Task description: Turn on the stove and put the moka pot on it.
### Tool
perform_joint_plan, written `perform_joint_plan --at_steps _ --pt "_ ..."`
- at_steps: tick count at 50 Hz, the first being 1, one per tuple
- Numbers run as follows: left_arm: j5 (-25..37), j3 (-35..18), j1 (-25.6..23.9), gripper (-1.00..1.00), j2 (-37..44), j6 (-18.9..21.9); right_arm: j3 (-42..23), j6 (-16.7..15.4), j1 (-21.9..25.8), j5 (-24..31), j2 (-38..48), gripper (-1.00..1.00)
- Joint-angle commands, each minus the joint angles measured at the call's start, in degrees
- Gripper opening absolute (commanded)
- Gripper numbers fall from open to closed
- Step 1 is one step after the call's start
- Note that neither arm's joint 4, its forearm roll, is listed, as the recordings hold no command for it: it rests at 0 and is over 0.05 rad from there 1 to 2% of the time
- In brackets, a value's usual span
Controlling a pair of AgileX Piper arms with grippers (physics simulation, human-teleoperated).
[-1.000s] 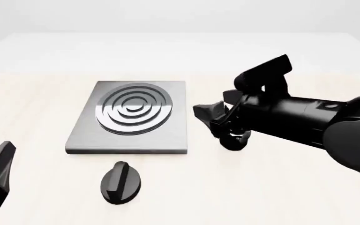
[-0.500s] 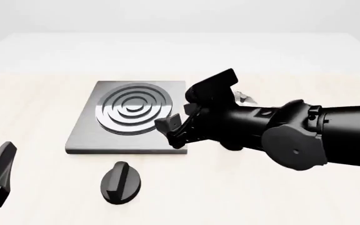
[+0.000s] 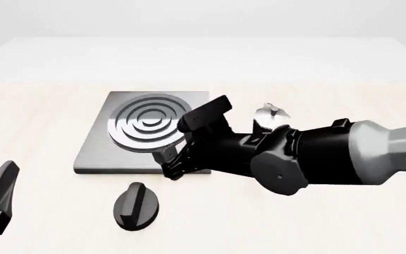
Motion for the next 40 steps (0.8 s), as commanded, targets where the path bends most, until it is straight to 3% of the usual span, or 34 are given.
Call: perform_joint_plan --at_steps 1,11,40 --pt "0.44 0.03 0.21 1.0 -0.54 -0.22 -1.9 -1.03 0.61 -1.2 5.82 1.0" --pt "0.39 -0.01 0.48 1.0 -0.36 -0.4 -3.04 -2.33 1.43 -2.15 10.52 1.0" --pt "0.49 0.0 0.74 1.0 -0.47 -0.46 -6.63 -2.22 0.85 -3.56 18.44 1.0"
